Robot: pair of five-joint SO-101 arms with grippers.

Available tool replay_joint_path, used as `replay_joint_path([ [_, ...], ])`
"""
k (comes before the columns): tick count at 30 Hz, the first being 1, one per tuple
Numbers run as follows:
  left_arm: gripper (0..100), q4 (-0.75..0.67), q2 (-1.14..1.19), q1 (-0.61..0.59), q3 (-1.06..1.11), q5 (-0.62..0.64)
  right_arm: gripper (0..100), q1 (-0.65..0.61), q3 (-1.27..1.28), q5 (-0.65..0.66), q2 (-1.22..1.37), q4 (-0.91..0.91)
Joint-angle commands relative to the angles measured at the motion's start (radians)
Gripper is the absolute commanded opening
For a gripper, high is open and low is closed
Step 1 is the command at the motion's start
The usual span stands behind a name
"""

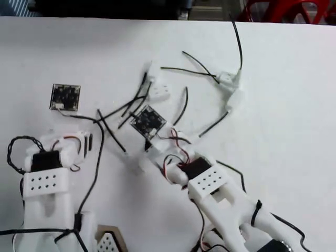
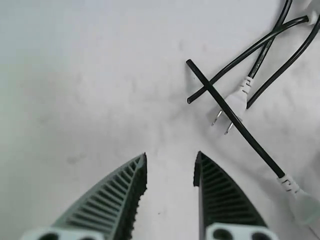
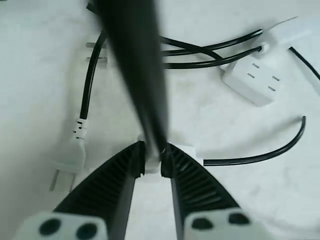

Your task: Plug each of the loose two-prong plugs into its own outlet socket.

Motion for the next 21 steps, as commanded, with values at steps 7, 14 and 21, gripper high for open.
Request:
replay_joint_path([
  [7, 17, -0.023, -0.028, -0.005, -0.002, 0.005, 1.8, 0.019, 0.049, 0.008, 0.028, -0.099],
  [14, 17, -0.025, -0.028, -0.008, 0.003, 0.005, 1.8, 0.015, 0.072, 0.008, 0.027, -0.088],
  [21, 17, -0.025, -0.028, -0.008, 0.003, 0.005, 1.8, 0.018, 0.080, 0.008, 0.027, -0.056],
])
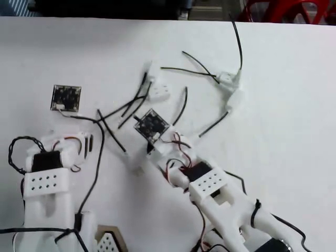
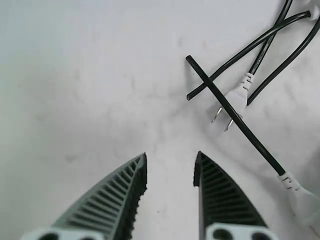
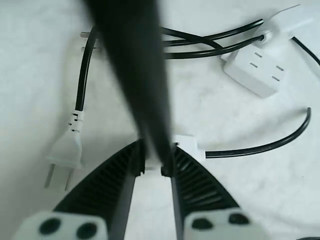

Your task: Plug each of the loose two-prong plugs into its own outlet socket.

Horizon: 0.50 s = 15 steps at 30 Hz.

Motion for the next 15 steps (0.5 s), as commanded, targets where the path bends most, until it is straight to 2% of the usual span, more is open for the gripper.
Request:
replay_joint_path([
  [1, 17, -0.023, -0.028, -0.008, -0.006, 0.005, 1.8, 0.008, 0.003, 0.009, 0.007, 0.025],
  [11, 17, -0.023, -0.028, -0.008, -0.005, 0.005, 1.7, 0.004, 0.006, 0.009, 0.013, 0.027],
  [15, 17, -0.023, -0.028, -0.008, -0.005, 0.005, 1.7, 0.002, -0.008, 0.009, 0.018, 0.087],
])
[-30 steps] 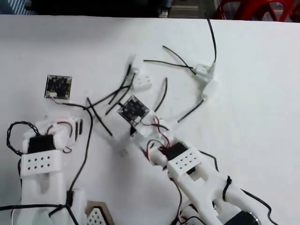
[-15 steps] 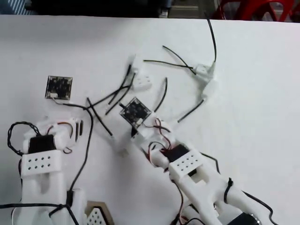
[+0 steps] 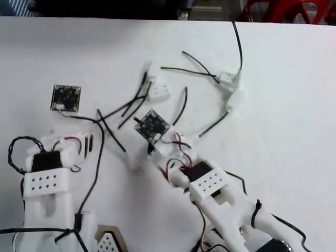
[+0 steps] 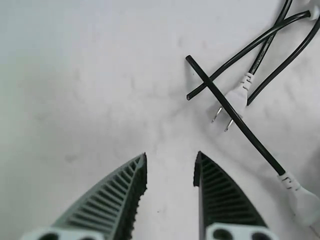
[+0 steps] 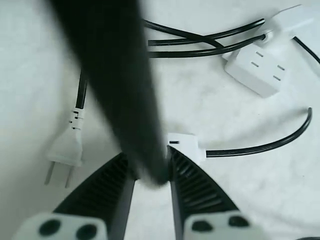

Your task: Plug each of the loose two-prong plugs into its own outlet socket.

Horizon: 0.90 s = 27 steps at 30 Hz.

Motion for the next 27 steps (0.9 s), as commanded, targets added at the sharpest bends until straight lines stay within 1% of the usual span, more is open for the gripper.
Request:
replay_joint_path([
  [1, 17, -0.023, -0.028, -0.008, -0.005, 0.006, 1.7, -0.001, -0.014, 0.009, 0.018, 0.067],
  [7, 17, -0.023, -0.028, -0.008, -0.005, 0.006, 1.7, 0.007, -0.071, 0.009, 0.007, 0.150],
  [20, 17, -0.023, -0.028, -0.008, -0.005, 0.005, 1.7, 0.007, -0.232, 0.009, 0.018, 0.177],
  [27, 17, -0.023, -0.028, -0.008, -0.005, 0.005, 1.7, 0.005, -0.325, 0.009, 0.019, 0.354],
])
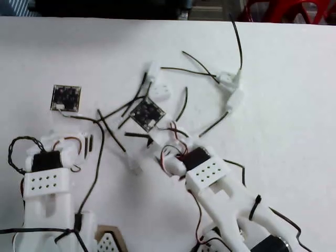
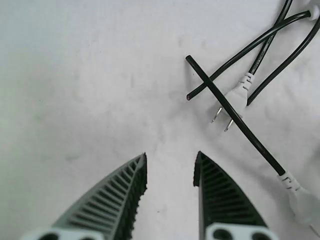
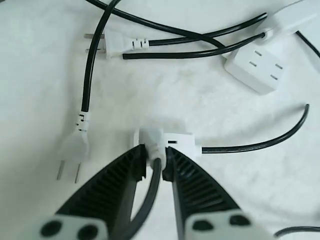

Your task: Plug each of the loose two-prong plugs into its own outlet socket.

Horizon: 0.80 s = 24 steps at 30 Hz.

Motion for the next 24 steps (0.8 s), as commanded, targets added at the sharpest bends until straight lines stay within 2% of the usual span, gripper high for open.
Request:
replay_joint_path([
  [1, 17, -0.023, -0.028, -0.008, -0.005, 0.005, 1.7, 0.005, -0.084, 0.006, -0.004, 0.068],
  [7, 17, -0.023, -0.028, -0.008, -0.003, 0.003, 1.7, 0.005, -0.149, 0.005, 0.124, 0.093],
  [11, 17, -0.023, -0.028, -0.010, 0.008, 0.002, 1.7, 0.005, -0.199, -0.081, 0.193, 0.099],
  [24, 17, -0.023, -0.028, -0.010, 0.008, 0.000, 1.7, 0.007, -0.247, -0.084, 0.199, 0.177],
])
